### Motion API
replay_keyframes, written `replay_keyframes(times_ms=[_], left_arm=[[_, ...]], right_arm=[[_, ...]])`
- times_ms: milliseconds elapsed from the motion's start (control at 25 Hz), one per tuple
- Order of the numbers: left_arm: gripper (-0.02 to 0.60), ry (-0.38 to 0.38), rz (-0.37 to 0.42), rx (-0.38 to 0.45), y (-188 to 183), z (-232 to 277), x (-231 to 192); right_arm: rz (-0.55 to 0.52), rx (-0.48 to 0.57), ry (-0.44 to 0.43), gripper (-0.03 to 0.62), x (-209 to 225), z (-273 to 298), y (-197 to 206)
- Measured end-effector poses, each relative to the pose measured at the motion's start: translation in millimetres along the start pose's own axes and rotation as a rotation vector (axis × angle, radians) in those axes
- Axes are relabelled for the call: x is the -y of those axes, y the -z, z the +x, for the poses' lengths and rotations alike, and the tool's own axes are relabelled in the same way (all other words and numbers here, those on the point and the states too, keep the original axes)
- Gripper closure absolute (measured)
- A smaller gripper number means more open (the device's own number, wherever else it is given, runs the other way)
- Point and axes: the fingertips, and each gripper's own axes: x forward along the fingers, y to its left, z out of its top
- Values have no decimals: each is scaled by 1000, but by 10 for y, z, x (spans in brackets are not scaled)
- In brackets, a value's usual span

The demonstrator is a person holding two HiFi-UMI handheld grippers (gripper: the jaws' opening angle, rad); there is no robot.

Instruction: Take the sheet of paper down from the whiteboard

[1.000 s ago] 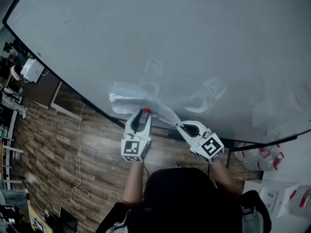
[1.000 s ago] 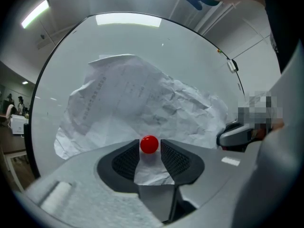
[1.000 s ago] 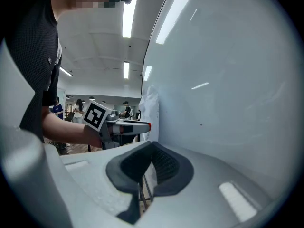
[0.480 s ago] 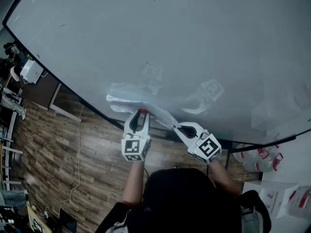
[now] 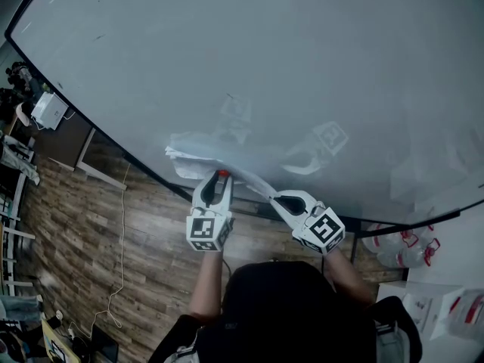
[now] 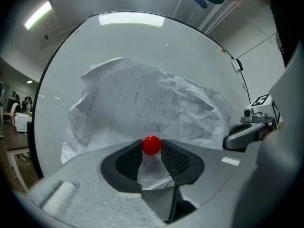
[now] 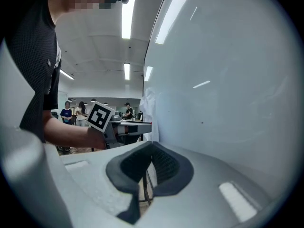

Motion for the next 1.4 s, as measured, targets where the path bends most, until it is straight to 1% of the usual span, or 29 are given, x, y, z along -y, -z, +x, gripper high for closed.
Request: replay_keyframes(times_ms=[200, 640, 1000, 1320, 1400], left_arm=[[454, 3, -9, -25, 105, -125, 2], [453, -7, -14, -56, 200, -614, -217], [453, 6, -19, -73, 253, -1080, -521], [453, 10, -59, -85, 316, -1487, -837], [453, 21, -60, -81, 353, -1571, -877]], right_arm=[[81, 32, -22, 591, -43, -9, -13], [97, 23, -25, 591, -368, 157, -34], [73, 3, 36, 591, -647, 310, -24], [34, -14, 64, 591, -1070, 476, -33], [28, -20, 72, 591, -1174, 502, -22]])
